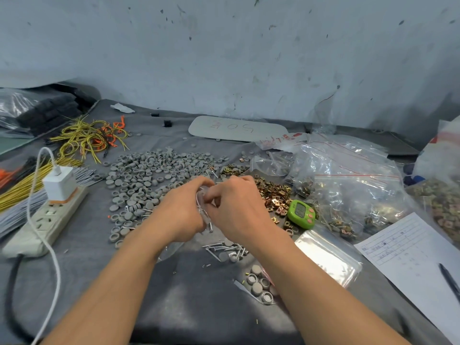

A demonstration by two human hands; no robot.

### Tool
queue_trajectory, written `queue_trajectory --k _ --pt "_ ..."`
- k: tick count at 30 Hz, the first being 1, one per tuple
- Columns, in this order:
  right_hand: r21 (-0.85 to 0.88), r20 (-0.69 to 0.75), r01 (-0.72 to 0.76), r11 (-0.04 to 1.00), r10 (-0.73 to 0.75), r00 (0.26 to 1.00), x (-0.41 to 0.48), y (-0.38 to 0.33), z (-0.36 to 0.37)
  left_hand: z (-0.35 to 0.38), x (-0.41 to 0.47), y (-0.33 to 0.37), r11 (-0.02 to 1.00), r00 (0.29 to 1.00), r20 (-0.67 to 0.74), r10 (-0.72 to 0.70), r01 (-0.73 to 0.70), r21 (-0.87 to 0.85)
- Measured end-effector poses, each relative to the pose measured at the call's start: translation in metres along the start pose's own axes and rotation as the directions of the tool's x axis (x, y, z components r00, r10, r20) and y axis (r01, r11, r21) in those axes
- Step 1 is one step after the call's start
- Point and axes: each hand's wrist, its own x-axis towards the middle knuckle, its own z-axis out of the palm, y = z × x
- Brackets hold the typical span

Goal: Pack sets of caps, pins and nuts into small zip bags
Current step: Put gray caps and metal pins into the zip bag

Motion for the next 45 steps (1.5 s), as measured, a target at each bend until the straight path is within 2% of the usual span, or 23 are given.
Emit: queue_trajectory --k 3,5,6,8,10,12,15,22,24,27,30,32,39,41,45 --pt "0.143 -0.045 -0.088 0.986 0.096 0.994 0.000 0.000 -0.006 -0.002 0.001 -0.002 0.997 0.999 -0.030 -0.014 0.012 -0.082" --pt "0.170 -0.075 -0.188 0.967 0.203 0.976 0.001 0.006 -0.015 -0.003 0.002 -0.005 0.989 0.997 -0.066 -0.035 0.025 -0.144" --pt "0.129 -0.061 -0.235 0.963 0.244 0.968 0.001 0.010 -0.019 -0.004 0.002 -0.007 0.983 0.995 -0.091 -0.051 0.034 -0.180" --pt "-0.063 0.034 -0.294 0.954 0.296 0.955 0.000 0.018 -0.022 -0.007 0.003 -0.010 0.973 0.985 -0.153 -0.082 0.046 -0.226" --pt "-0.254 0.166 -0.288 0.923 0.335 0.928 -0.003 0.025 -0.019 -0.010 0.003 -0.012 0.970 0.972 -0.213 -0.100 0.048 -0.237" --pt "-0.343 0.286 -0.252 0.905 0.356 0.890 -0.007 0.029 -0.012 -0.011 0.003 -0.013 0.969 0.964 -0.240 -0.113 0.054 -0.240" --pt "-0.374 0.395 -0.213 0.902 0.363 0.844 -0.011 0.031 -0.001 -0.010 0.002 -0.013 0.974 0.963 -0.243 -0.115 0.062 -0.217" --pt "-0.361 0.483 -0.159 0.919 0.330 0.811 -0.014 0.029 -0.003 -0.006 0.005 -0.011 0.983 0.971 -0.220 -0.093 0.054 -0.177" --pt "-0.367 0.452 -0.146 0.919 0.313 0.835 -0.015 0.027 -0.008 -0.004 0.006 -0.009 0.987 0.973 -0.217 -0.078 0.045 -0.157" --pt "-0.358 0.308 -0.181 0.916 0.299 0.903 -0.012 0.022 -0.016 -0.001 0.006 -0.009 0.988 0.980 -0.184 -0.079 0.052 -0.145" --pt "-0.250 0.131 -0.289 0.924 0.328 0.936 -0.006 0.018 -0.025 0.000 0.006 -0.006 0.993 0.988 -0.133 -0.079 0.066 -0.099" --pt "-0.144 0.077 -0.326 0.934 0.339 0.938 -0.005 0.014 -0.028 0.004 0.004 0.000 0.997 0.993 -0.102 -0.056 0.051 -0.056" --pt "-0.022 0.185 -0.197 0.980 0.197 0.963 0.000 0.000 -0.011 0.015 0.001 0.012 0.999 0.999 0.007 0.033 -0.033 -0.012" --pt "0.035 0.211 -0.204 0.978 0.192 0.959 0.002 0.001 -0.007 0.013 0.002 0.012 0.999 0.999 0.021 0.043 -0.042 -0.029" --pt "0.233 0.101 -0.261 0.937 0.244 0.965 0.006 0.009 -0.009 0.007 0.003 0.004 0.989 1.000 0.002 0.027 -0.027 -0.147"
